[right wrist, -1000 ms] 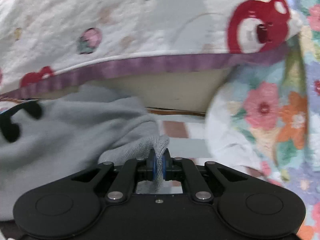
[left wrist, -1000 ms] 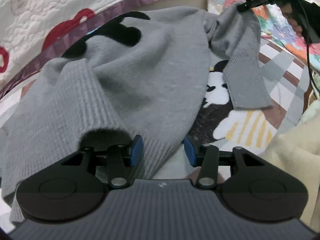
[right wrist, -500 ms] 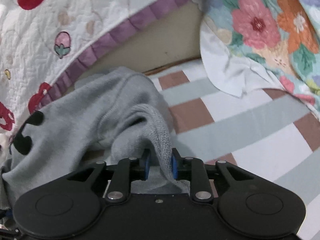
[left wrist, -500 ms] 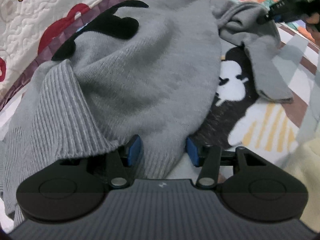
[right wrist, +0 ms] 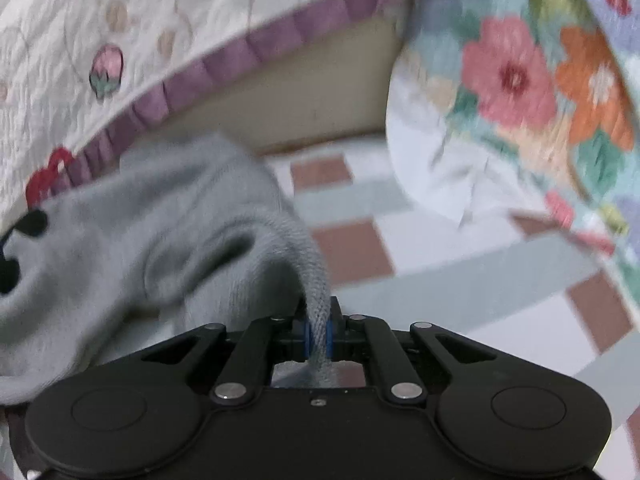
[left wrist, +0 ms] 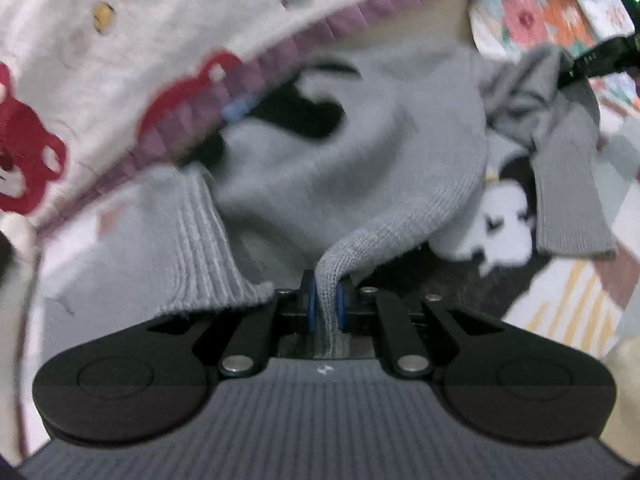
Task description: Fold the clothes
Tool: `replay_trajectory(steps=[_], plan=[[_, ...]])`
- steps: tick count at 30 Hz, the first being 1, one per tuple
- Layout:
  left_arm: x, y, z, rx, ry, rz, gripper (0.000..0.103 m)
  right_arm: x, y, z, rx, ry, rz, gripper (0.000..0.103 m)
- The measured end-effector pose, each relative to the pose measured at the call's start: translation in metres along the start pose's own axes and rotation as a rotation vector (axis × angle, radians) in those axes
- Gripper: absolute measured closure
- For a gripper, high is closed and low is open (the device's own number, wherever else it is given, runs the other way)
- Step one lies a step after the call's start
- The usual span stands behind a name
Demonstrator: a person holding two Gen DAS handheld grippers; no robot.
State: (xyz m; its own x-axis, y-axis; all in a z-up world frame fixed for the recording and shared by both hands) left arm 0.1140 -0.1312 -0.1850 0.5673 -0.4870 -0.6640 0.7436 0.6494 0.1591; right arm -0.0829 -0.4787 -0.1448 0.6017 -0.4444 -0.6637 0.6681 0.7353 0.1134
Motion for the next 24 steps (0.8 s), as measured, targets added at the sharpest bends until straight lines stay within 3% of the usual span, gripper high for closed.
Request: replay_trajectory(steps=[2, 7, 10, 13, 16, 19, 20, 21, 22, 24], plan=[[-0.013, 0.007, 0.010, -0.021, -0.041, 0.021, 0.094, -0.008, -0.001, 0.011, 0.000, -0.032, -0.008, 0.096], [-0.029, 0.013, 0.035, 0.009, -0.109, 0.066, 0.095, 0.005, -0.002, 0.016, -0.063, 0.044, -0.021, 0.096], [-0.042, 0.014, 0.061, 0.025, -0.145, 0.018, 0.095, -0.004, -0.002, 0.064, -0.148, 0.000, -0.051, 0.097], [-0.063, 0.011, 0.101, 0.026, -0.219, -0.100, 0.095, -0.030, -0.008, 0.138, -0.226, -0.125, -0.136, 0.097], [-0.090, -0.011, 0.143, 0.048, -0.283, -0.273, 0.095, -0.068, -0.021, 0.206, -0.260, -0.274, -0.220, 0.097], [-0.108, -0.050, 0.173, 0.022, -0.321, -0.476, 0.095, -0.082, -0.044, 0.225, -0.314, -0.359, -0.378, 0.095], [-0.107, -0.069, 0.177, -0.012, -0.308, -0.560, 0.095, -0.087, -0.052, 0.229, -0.333, -0.384, -0.433, 0.089], [-0.105, -0.088, 0.180, -0.048, -0.292, -0.638, 0.095, -0.080, -0.067, 0.219, -0.313, -0.344, -0.472, 0.073], [-0.098, -0.109, 0.179, -0.086, -0.262, -0.695, 0.095, -0.068, -0.085, 0.203, -0.274, -0.274, -0.504, 0.065], [-0.070, -0.154, 0.167, -0.153, -0.167, -0.756, 0.094, -0.049, -0.119, 0.163, -0.161, -0.149, -0.534, 0.061]])
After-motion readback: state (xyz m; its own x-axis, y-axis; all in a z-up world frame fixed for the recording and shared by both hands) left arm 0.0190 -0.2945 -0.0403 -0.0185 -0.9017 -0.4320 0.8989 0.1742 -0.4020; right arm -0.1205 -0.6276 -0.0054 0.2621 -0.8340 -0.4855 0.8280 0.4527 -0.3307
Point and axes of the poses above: each gripper's, at about its wrist camera, not at the fingertips, and x roughly the way its jaws point, y to its left, z to its top, the point moved 6 cm from there along x, roughly the way its jaws point, and after that the axes turned 1 degree about -z, right-handed, at the moved point
